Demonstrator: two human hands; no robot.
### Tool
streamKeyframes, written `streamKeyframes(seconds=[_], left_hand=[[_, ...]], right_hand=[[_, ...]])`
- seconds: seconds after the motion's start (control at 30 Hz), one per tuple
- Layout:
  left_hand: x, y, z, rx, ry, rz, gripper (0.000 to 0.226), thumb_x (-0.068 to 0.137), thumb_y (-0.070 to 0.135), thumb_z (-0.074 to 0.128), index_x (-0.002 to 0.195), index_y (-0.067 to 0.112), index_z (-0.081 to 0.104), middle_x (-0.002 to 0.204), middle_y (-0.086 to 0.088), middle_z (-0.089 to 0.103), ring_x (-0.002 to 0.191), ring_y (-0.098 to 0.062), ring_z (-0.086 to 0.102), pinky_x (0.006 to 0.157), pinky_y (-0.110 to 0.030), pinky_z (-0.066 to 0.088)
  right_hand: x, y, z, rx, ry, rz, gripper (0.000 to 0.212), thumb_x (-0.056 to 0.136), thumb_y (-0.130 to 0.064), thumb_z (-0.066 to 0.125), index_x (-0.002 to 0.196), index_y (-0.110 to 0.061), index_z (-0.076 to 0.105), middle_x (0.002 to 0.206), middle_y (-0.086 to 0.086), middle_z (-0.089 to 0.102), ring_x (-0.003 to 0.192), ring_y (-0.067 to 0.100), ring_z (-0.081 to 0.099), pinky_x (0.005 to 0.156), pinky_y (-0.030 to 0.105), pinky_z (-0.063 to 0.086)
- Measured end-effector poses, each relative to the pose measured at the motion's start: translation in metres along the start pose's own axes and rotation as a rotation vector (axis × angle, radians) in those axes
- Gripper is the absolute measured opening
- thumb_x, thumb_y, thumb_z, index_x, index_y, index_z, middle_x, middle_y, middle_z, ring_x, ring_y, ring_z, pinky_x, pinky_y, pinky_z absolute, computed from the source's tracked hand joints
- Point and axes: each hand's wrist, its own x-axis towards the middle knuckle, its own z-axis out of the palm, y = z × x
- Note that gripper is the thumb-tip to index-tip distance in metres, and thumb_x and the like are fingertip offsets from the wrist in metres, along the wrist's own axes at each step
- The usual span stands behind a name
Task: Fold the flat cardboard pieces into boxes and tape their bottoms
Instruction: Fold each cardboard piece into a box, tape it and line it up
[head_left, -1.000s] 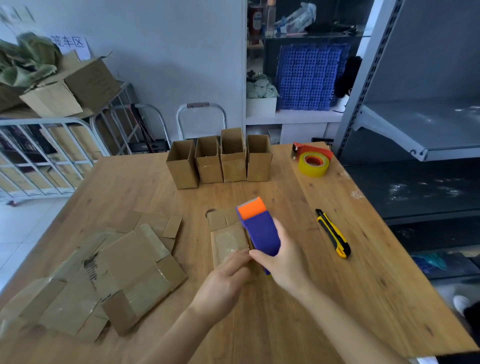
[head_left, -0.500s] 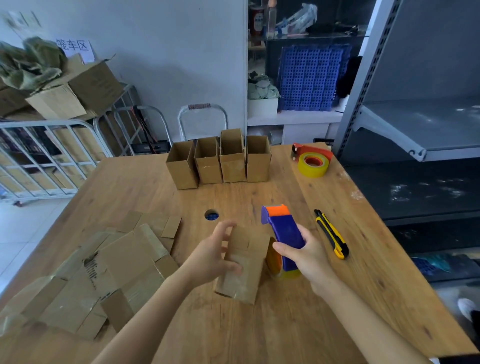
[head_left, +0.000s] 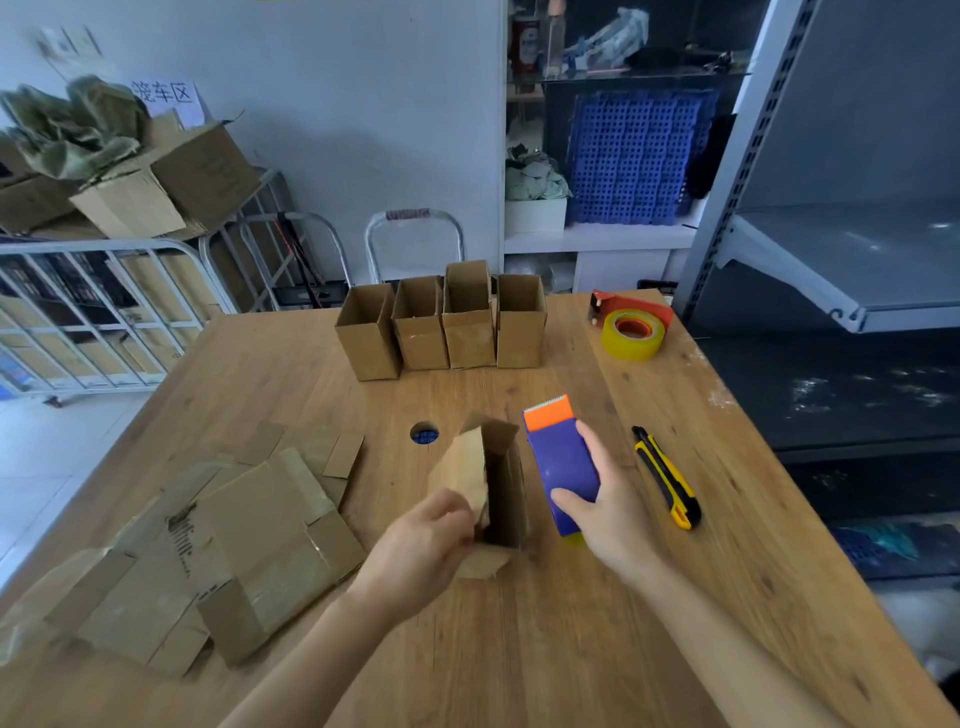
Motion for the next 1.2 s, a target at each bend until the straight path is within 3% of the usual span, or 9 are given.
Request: streamKeyframes(seconds=[0.1,0.2,0.33,0.5,0.67,0.8,0.93,1.07,1.2], left_hand=[[-0.014,-0.001,0.008,-0.027,-0.056,-0.175,0.044,0.086,0.060,0.040,0.098,0.025,0.063,0.114,0.016,0.049,0.100,0.001,0.052,0.081,-0.019,0.051],[-0.007,0.005,0.000,-0.103,0.030,-0.364,0.051,0.088,0.067,0.031,0.097,0.028,0.063,0.107,0.020,0.049,0.096,0.003,0.052,0.078,-0.016,0.048],[0.015,0.011,-0.005,-0.104,0.112,-0.638,0.024,0.094,0.046,0.050,0.104,0.025,0.052,0.105,0.011,0.050,0.092,-0.006,0.055,0.070,-0.019,0.051],[0.021,0.006,-0.003,-0.117,0.088,-0.731,0.035,0.098,0.025,0.049,0.132,0.021,0.042,0.124,0.000,0.052,0.098,-0.012,0.057,0.077,-0.027,0.054],[0.018,0.004,0.000,-0.155,0.116,-0.721,0.040,0.098,0.013,0.044,0.137,0.024,0.044,0.122,-0.004,0.059,0.103,-0.015,0.058,0.082,-0.026,0.054],[0.008,0.000,-0.002,-0.099,0.132,-0.762,0.037,0.098,0.007,0.040,0.129,0.017,0.058,0.118,-0.004,0.064,0.102,-0.015,0.059,0.083,-0.023,0.049],[-0.003,-0.007,-0.002,-0.253,0.174,-0.837,0.038,0.098,0.005,0.041,0.132,0.017,0.056,0.124,-0.003,0.062,0.098,-0.011,0.060,0.081,-0.017,0.052],[0.002,0.002,0.005,-0.336,0.067,-0.778,0.056,0.093,0.011,0.058,0.145,0.022,0.038,0.130,0.000,0.057,0.105,-0.010,0.060,0.071,-0.008,0.049],[0.011,0.001,0.001,-0.237,0.120,-0.788,0.062,0.091,0.008,0.058,0.148,0.020,0.035,0.126,0.000,0.061,0.107,-0.013,0.061,0.083,-0.019,0.051]], right_hand=[[-0.003,0.004,0.002,-0.054,-0.108,-0.020,0.066,0.093,-0.008,0.060,0.147,-0.036,0.033,0.134,-0.015,0.046,0.111,0.006,0.052,0.072,0.001,0.042],[-0.002,0.008,0.009,-0.143,-0.171,-0.035,0.042,0.097,-0.009,0.053,0.134,-0.029,0.056,0.122,-0.010,0.054,0.111,0.006,0.052,0.072,-0.004,0.038],[0.002,0.008,0.025,-0.276,-0.160,-0.029,0.027,0.098,-0.014,0.053,0.116,-0.025,0.069,0.105,-0.005,0.052,0.104,0.014,0.055,0.071,0.006,0.037],[0.009,-0.003,0.044,-0.345,-0.093,-0.056,0.020,0.094,-0.025,0.060,0.111,-0.023,0.070,0.107,-0.001,0.057,0.091,0.011,0.054,0.068,0.006,0.035],[0.005,-0.018,0.066,-0.440,-0.104,0.018,0.047,0.077,-0.062,0.067,0.109,-0.027,0.067,0.097,-0.003,0.051,0.093,0.013,0.052,0.071,0.023,0.045],[0.007,-0.018,0.068,-0.423,-0.095,0.010,0.012,0.086,-0.033,0.066,0.080,-0.023,0.062,0.081,-0.004,0.046,0.082,0.018,0.052,0.057,0.019,0.036],[0.011,-0.003,0.061,-0.361,-0.084,0.019,0.044,0.086,-0.015,0.062,0.053,-0.024,0.034,0.058,-0.005,0.037,0.057,0.013,0.037,0.045,0.016,0.020],[0.014,0.000,0.057,-0.202,-0.087,0.043,0.029,0.087,-0.015,0.062,0.060,-0.008,0.057,0.051,-0.004,0.044,0.052,0.013,0.041,0.047,0.021,0.026],[0.023,-0.008,0.043,-0.060,-0.052,0.009,0.018,0.087,-0.031,0.070,0.091,-0.015,0.076,0.081,-0.002,0.071,0.074,0.010,0.062,0.063,0.019,0.045]])
